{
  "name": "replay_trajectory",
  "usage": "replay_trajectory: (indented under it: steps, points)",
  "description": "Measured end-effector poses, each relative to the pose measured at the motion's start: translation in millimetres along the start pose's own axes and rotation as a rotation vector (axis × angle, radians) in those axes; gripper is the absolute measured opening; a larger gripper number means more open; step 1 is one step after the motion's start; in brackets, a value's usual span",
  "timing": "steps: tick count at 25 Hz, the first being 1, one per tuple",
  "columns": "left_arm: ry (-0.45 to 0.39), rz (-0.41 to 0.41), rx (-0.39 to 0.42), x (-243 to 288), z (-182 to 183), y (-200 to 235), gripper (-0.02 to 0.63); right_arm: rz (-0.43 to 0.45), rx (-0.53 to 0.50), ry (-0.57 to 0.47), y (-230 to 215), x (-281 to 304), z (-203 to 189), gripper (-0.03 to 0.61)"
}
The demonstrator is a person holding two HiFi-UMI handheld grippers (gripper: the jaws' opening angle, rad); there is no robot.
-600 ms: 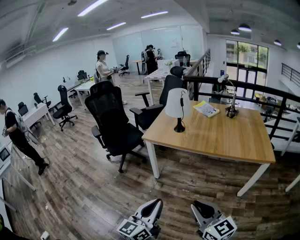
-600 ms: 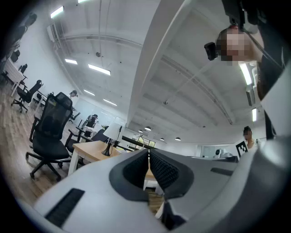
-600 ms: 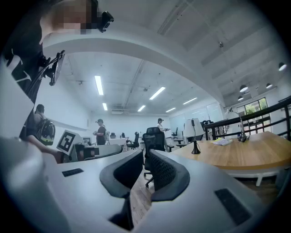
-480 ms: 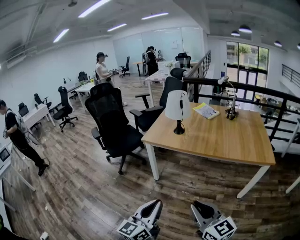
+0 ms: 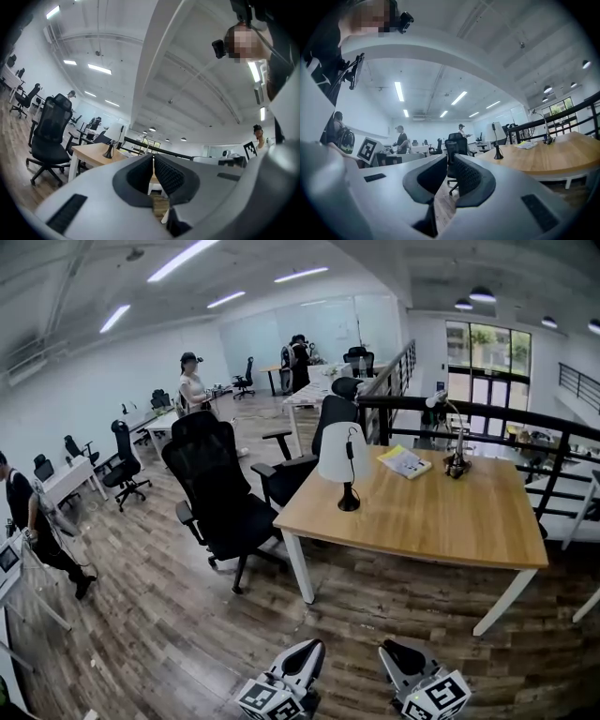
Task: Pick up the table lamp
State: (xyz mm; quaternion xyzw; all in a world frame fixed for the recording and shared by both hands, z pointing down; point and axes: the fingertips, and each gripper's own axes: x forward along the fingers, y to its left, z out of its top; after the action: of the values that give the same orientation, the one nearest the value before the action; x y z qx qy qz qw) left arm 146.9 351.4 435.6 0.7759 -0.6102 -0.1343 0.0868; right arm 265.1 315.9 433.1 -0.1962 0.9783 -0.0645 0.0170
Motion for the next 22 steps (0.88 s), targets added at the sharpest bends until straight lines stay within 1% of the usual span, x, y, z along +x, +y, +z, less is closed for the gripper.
replay_trajectory:
  steps: [6,11,17,20,22]
  points:
    - [0.008,0.021,0.005,7.7,0.2,0.9,0.015,0.008,0.016,0.003,-7.8,-1.9,-2.7,0.061]
    - [0.017,0.041,0.003,19.7,-6.2,12.6,0.015,-0.002,0.027,-0.007,-22.0,4.0,-5.9,0.061]
    - [0.026,0.045,-0.001,46.2,-2.7,25.4,0.015,-0.024,0.047,-0.020,-42.4,15.0,-4.4,0.063]
    - [0.022,0.049,-0.016,62.1,-4.7,35.6,0.016,-0.035,0.054,-0.009,-54.6,22.0,-8.0,0.063]
    - [0.026,0.037,-0.020,73.0,-5.4,42.4,0.015,-0.049,0.070,-0.001,-64.6,30.4,-9.5,0.063]
